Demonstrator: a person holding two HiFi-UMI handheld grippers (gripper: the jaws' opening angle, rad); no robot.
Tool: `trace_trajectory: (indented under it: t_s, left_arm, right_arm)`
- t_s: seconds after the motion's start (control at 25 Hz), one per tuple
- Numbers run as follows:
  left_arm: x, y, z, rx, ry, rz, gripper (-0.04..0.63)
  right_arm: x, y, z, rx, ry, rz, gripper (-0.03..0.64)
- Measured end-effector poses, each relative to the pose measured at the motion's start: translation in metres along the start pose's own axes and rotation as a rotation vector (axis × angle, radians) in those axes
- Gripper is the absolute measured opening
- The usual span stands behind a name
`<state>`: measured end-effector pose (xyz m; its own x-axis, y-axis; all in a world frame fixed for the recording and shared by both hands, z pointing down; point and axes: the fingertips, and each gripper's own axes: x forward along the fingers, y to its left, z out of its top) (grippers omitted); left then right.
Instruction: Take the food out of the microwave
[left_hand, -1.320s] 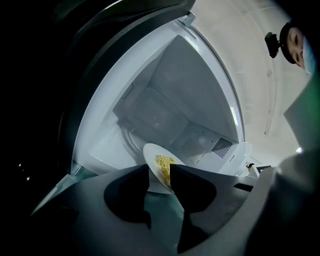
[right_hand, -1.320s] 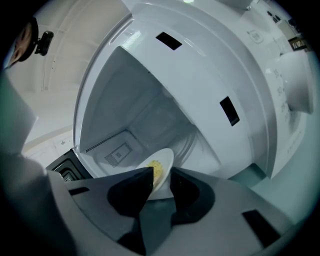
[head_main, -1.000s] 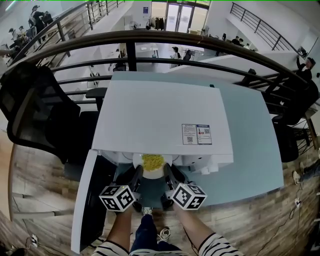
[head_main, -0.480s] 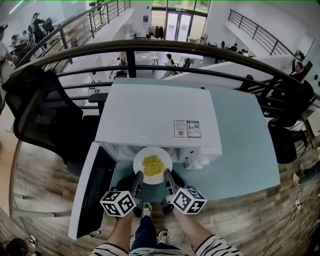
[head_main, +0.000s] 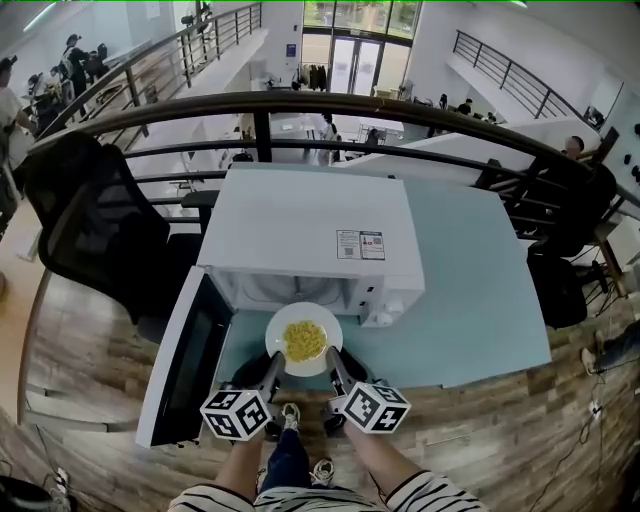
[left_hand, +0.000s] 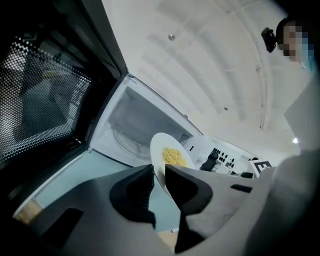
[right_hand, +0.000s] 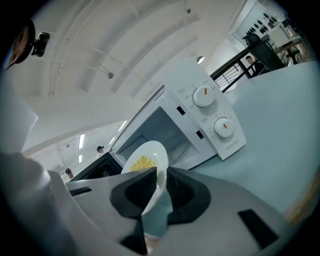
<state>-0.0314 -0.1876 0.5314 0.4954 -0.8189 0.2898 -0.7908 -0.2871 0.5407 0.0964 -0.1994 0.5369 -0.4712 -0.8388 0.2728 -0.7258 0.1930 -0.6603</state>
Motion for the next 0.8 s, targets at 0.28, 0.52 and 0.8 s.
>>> trace_trajectory:
  t_s: [0.28, 0.52, 0.8]
  left_arm:
    - [-0.03, -0.016, -0.011, 0.008, -0.009, -0.001, 0.084]
    - [-0.053, -0.031, -0.021, 0.017, -0.017, 0.005, 0.084]
    - [-0.076, -0.05, -0.035, 0.031, -0.016, 0.01, 0.084]
  right_arm:
    - [-0.032, 0.012, -0.01, -0.009, -0.004, 0.016, 0.074]
    - [-0.061, 0.02, -0.017, -0.015, -0.003, 0.028, 0.071]
    - [-0.093, 0.022, -0.026, -0.002, 0.001, 0.039, 0.069]
